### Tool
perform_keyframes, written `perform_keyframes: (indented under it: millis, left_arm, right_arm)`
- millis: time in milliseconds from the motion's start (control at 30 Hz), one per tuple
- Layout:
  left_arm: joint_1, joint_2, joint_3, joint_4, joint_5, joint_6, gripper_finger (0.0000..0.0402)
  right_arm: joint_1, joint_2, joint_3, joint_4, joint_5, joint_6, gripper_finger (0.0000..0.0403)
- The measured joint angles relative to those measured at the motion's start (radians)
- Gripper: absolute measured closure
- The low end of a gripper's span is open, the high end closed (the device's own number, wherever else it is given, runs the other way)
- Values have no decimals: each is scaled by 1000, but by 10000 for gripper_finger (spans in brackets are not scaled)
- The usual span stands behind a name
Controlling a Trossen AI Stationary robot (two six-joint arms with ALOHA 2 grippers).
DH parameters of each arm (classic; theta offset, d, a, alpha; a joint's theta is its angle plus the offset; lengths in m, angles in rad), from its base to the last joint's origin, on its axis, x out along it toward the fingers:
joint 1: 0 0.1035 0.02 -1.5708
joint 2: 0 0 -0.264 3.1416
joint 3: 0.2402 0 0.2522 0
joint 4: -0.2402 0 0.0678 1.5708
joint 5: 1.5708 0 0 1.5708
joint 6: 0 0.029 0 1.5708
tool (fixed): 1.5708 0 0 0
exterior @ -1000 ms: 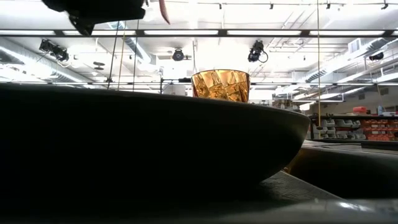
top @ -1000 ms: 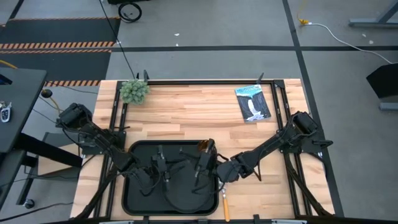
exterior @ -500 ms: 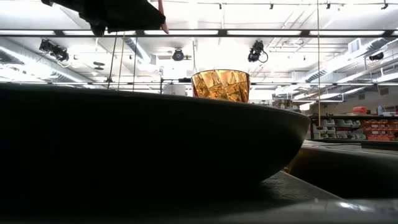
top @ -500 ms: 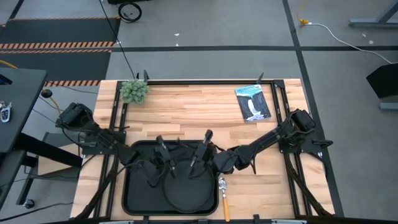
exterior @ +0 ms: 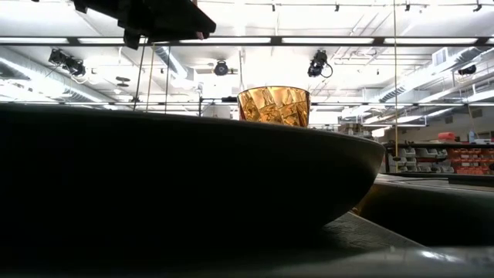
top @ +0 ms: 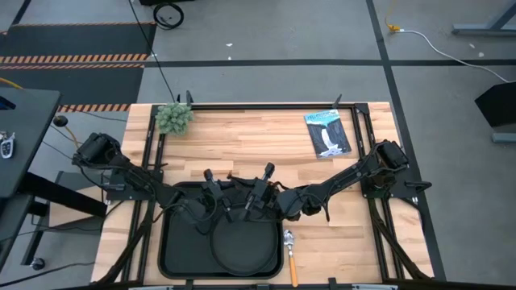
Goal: Pick and place plate/cup/fork/spoon on tray
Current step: Put the orange fork on the black tray
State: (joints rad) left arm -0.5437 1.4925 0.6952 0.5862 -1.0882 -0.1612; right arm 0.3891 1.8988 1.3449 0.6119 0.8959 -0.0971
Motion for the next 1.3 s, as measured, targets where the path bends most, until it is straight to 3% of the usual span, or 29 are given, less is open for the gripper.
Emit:
perform_keyframes:
  millis: [567, 1000, 1133, 1300]
  left_arm:
    - [-5, 0, -2, 104, -5, 99, 392]
    - [-22, -16, -1, 87, 74, 79, 394]
    - [-40, -52, -1, -52, 150, -24, 394]
    - [-63, -91, -1, -337, 336, -360, 394]
  right_arm:
    - [6, 0, 0, -44, -1, 15, 379]
    - [52, -9, -1, -139, -4, 21, 224]
    - [75, -29, 0, -299, -41, 115, 205]
    - [126, -64, 0, -536, -132, 254, 203]
